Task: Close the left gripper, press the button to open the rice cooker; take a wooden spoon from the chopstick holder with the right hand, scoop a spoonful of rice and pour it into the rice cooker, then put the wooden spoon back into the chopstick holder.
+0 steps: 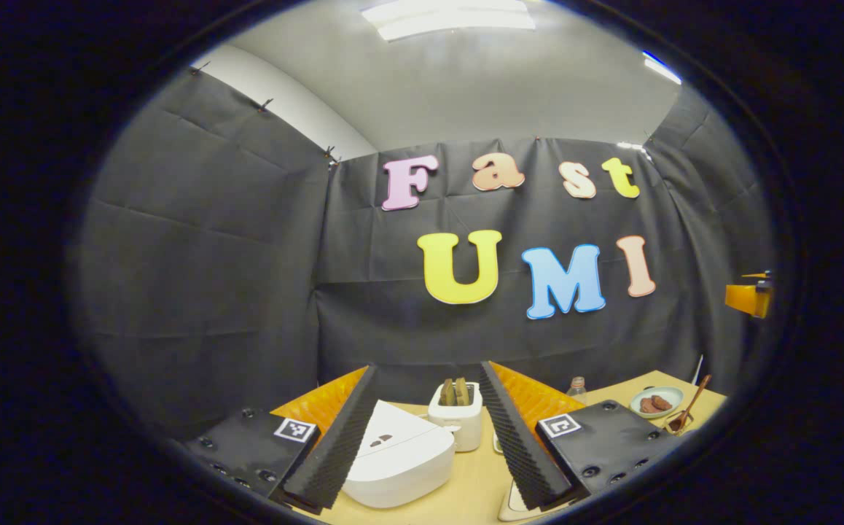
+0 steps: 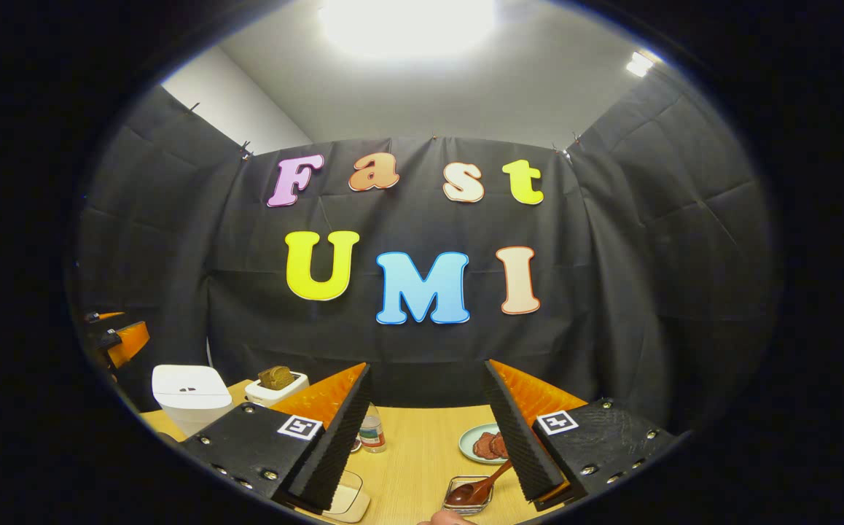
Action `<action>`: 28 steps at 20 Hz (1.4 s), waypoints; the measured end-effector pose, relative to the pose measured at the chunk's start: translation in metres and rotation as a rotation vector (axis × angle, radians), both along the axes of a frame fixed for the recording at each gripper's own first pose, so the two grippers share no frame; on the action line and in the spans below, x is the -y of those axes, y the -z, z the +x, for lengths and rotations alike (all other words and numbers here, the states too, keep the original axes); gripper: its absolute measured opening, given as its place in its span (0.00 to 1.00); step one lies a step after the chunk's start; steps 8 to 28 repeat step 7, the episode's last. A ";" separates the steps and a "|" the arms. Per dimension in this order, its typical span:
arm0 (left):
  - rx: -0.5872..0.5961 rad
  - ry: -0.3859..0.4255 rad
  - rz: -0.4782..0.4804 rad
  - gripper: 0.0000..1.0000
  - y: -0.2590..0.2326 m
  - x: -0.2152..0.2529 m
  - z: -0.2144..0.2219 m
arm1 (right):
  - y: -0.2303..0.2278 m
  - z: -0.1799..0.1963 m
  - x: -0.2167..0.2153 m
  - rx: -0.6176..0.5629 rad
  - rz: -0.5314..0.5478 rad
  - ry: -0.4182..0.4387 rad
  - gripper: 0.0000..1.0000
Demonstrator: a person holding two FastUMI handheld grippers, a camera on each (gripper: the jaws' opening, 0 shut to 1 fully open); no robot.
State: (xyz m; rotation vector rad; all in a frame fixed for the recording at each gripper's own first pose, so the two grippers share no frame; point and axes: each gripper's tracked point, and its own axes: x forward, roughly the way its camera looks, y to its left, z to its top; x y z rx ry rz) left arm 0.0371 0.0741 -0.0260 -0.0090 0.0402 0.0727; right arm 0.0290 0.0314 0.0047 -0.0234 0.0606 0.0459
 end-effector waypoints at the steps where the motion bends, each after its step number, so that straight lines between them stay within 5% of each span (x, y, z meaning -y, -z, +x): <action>1: 0.005 0.004 0.008 0.95 -0.001 0.000 -0.005 | -0.002 0.001 -0.004 0.010 -0.009 -0.003 0.92; 28: 0.020 0.018 -0.013 0.90 -0.012 0.007 -0.010 | 0.004 -0.003 -0.019 0.002 0.042 -0.013 0.91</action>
